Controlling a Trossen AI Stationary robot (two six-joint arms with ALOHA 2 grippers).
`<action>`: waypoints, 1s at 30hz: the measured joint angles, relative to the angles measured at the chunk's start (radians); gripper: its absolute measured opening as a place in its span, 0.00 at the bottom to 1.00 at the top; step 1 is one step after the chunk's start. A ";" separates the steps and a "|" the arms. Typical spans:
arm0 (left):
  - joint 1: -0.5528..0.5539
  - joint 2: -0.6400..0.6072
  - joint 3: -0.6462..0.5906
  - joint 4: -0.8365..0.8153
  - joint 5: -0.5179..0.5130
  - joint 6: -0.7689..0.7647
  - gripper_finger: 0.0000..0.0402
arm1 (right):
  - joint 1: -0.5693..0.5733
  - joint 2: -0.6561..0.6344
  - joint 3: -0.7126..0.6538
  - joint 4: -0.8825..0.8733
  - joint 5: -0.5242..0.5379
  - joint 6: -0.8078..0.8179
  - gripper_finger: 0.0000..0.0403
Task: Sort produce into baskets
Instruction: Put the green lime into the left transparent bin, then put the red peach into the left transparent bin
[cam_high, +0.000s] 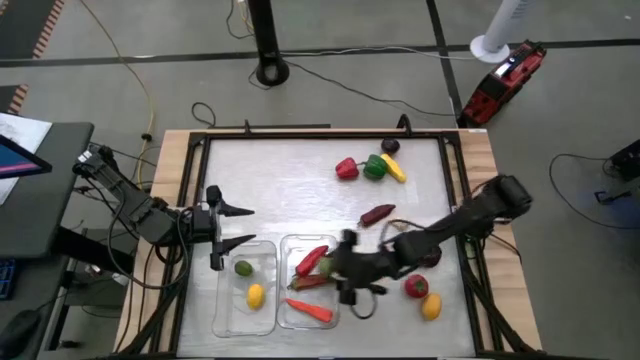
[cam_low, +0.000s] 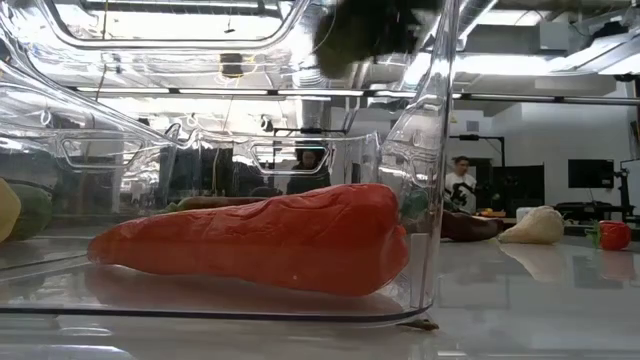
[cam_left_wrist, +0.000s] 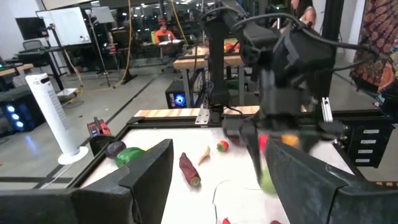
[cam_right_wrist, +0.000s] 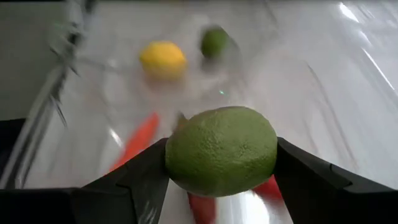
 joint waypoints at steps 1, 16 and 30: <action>0.000 0.000 0.000 0.001 0.000 0.000 0.60 | -0.016 0.040 0.041 0.025 -0.038 -0.046 0.71; 0.000 0.000 0.000 -0.004 0.001 0.000 0.60 | -0.183 0.448 0.630 -0.070 -0.439 -0.319 0.92; 0.000 0.000 0.000 -0.014 0.001 -0.012 0.60 | -0.074 0.131 0.304 -0.507 0.026 -0.163 0.87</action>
